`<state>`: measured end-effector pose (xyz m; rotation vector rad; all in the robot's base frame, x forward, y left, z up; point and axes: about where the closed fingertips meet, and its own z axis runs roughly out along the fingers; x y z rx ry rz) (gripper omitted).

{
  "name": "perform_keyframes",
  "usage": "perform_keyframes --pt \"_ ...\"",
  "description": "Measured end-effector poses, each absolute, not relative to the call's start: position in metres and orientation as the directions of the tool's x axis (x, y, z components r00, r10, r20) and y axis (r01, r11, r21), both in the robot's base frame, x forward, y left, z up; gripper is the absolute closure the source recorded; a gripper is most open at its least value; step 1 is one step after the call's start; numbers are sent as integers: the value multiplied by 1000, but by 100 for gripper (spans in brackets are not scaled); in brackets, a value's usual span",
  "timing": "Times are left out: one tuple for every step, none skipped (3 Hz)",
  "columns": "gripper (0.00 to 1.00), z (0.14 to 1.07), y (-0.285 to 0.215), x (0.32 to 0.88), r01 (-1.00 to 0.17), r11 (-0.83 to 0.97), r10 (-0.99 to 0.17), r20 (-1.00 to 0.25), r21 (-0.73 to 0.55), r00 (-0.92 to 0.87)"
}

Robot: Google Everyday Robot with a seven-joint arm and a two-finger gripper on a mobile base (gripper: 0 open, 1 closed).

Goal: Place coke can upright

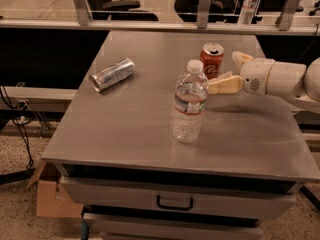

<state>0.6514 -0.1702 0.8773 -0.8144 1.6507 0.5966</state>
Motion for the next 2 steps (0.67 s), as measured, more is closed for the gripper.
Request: perform_keyframes --pt "0 873 -195 631 -727 686 -253 -948 -34 -194" --pt "0 874 -193 628 -727 686 -255 -945 -28 -204"
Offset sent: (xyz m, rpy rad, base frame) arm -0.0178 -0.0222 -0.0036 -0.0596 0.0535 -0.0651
